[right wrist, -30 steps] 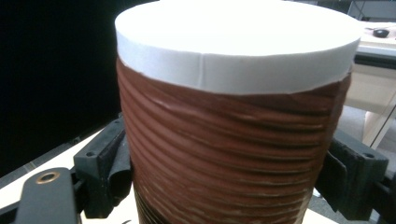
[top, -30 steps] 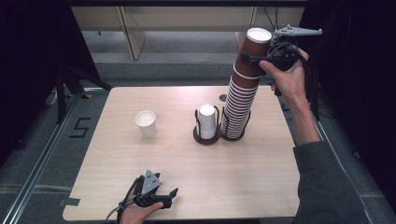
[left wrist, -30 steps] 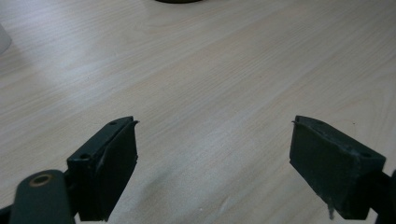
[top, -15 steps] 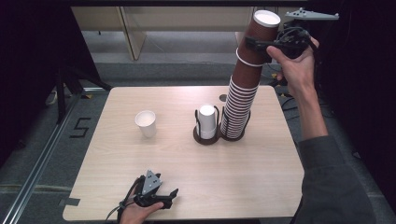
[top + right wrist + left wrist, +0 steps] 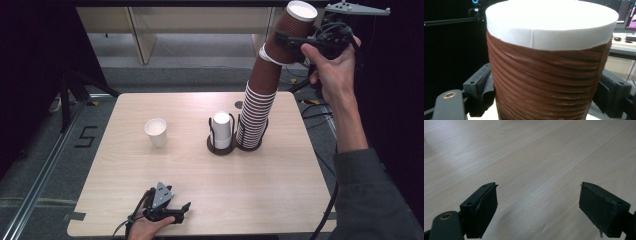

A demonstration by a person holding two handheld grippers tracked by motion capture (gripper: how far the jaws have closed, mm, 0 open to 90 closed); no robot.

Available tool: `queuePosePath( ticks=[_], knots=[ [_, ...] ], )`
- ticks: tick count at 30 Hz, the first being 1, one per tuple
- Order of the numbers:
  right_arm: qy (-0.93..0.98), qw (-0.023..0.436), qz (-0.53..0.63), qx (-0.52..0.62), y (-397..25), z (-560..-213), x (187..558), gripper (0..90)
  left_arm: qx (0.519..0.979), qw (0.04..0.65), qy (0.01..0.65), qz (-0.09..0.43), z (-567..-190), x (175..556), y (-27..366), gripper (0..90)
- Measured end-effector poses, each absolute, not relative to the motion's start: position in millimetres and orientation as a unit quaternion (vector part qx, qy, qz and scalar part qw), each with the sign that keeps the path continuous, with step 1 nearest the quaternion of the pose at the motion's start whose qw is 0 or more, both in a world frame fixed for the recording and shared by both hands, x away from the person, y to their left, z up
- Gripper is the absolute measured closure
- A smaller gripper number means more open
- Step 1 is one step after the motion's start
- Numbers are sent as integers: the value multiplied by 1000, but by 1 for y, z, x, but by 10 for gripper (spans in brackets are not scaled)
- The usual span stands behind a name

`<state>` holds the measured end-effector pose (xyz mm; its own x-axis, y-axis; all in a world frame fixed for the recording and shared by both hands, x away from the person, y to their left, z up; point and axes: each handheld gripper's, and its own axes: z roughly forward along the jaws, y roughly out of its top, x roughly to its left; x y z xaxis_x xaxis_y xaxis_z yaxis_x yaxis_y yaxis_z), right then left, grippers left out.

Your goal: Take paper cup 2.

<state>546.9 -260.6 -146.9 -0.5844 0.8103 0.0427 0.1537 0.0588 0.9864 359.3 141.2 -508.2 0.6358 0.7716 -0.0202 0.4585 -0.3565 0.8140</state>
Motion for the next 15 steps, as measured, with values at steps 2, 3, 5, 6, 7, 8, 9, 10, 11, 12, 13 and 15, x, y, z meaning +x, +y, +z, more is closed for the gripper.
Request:
queuePosePath(
  ticks=[2,3,5,6,7,8,9,10,11,12,13,15],
  knots=[
    [670,281,585,360,-265,-146,543,167,802,418,383,187,-508,360,141,147],
    [669,284,584,362,-268,-145,541,167,800,421,385,187,-508,360,141,147],
    [669,288,583,359,-273,-145,536,168,802,418,383,187,-508,359,141,147],
    [670,291,580,360,-275,-145,534,168,802,419,383,187,-508,359,141,147],
    [671,294,576,362,-277,-146,530,168,802,419,383,187,-508,360,141,147],
    [673,293,577,360,-279,-147,528,168,802,419,383,187,-508,360,141,147],
    [674,296,574,358,-281,-148,524,168,800,421,385,186,-509,360,141,147],
    [676,295,571,360,-284,-151,520,167,801,418,386,185,-508,360,141,147],
    [677,291,571,361,-286,-153,518,168,801,420,385,185,-508,360,141,147],
    [680,292,568,361,-289,-155,514,168,801,419,385,185,-508,360,141,147],
    [680,294,566,361,-291,-158,511,168,801,419,385,185,-508,360,140,147],
    [682,297,562,361,-296,-163,505,168,802,418,385,185,-508,360,141,147]
  ],
)
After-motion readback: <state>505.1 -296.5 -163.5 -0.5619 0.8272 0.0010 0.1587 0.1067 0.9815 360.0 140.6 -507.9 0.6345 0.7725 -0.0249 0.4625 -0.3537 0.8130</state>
